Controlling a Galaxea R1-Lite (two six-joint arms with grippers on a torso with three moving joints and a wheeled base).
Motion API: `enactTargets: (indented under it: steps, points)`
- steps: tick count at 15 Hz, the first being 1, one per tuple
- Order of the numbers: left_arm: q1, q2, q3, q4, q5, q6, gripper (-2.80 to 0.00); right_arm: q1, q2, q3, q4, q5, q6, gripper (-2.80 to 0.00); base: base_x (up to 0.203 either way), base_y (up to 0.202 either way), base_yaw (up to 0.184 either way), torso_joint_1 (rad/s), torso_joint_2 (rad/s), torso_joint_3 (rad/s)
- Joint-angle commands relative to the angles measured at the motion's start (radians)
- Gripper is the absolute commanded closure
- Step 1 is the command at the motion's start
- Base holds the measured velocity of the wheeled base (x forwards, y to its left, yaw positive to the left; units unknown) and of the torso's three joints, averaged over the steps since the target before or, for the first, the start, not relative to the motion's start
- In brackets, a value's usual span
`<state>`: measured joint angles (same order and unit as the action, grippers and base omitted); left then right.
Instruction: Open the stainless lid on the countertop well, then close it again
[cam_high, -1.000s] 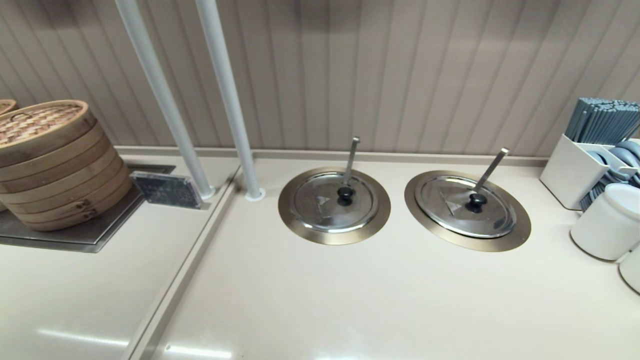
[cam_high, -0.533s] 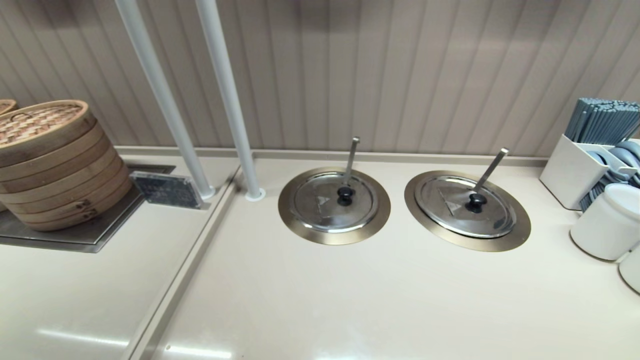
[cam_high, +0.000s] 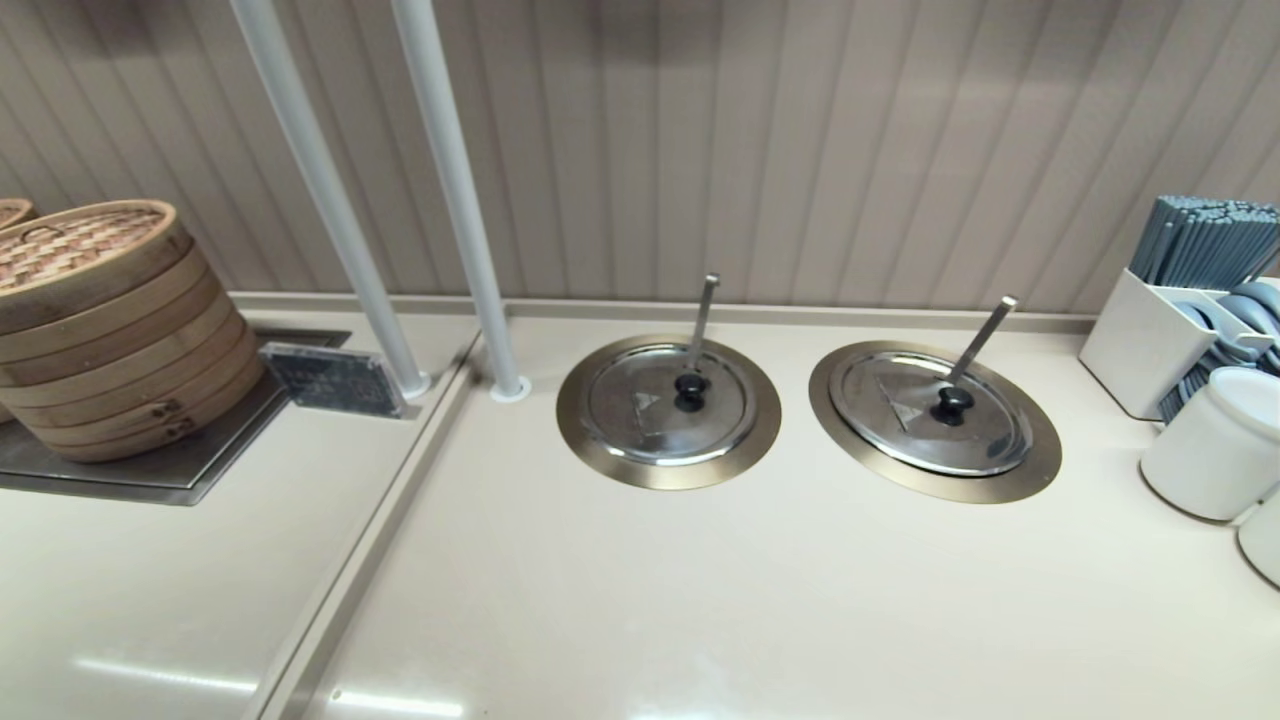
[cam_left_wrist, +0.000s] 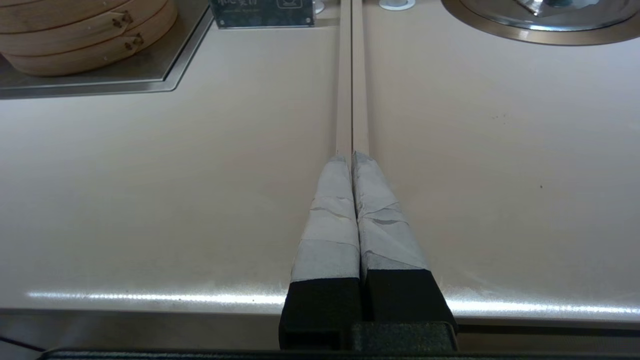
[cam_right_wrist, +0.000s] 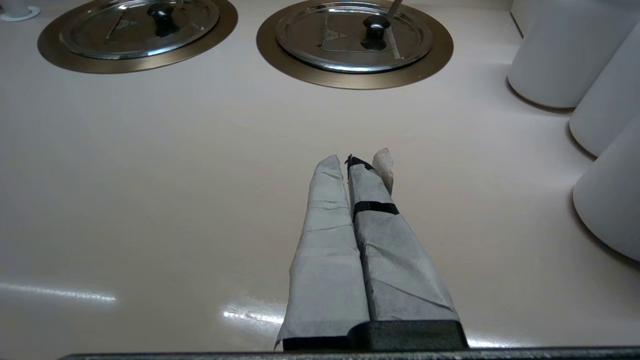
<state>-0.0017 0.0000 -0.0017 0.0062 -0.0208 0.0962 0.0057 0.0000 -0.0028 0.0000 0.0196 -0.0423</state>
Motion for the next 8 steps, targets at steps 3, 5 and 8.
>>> enactTargets:
  steps: [3, 5, 8]
  points:
    - [0.000, 0.000, 0.000, 0.000, -0.001, 0.000, 0.00, 0.000, 0.003, 0.000, 0.001, -0.010, -0.004, 0.00, 0.000, 0.000, 0.000, 0.000, 0.00, 0.000]
    - [0.000, 0.000, 0.000, 0.000, -0.001, 0.000, 0.00, 0.000, 0.003, 0.001, -0.002, -0.009, -0.001, 0.00, 0.000, 0.000, 0.000, 0.000, 0.00, 0.000]
    - [0.000, 0.000, 0.000, 0.000, 0.000, 0.000, 0.00, 0.000, 0.003, 0.001, -0.002, -0.010, 0.002, 0.00, 0.000, 0.000, 0.000, 0.000, 0.00, 0.000]
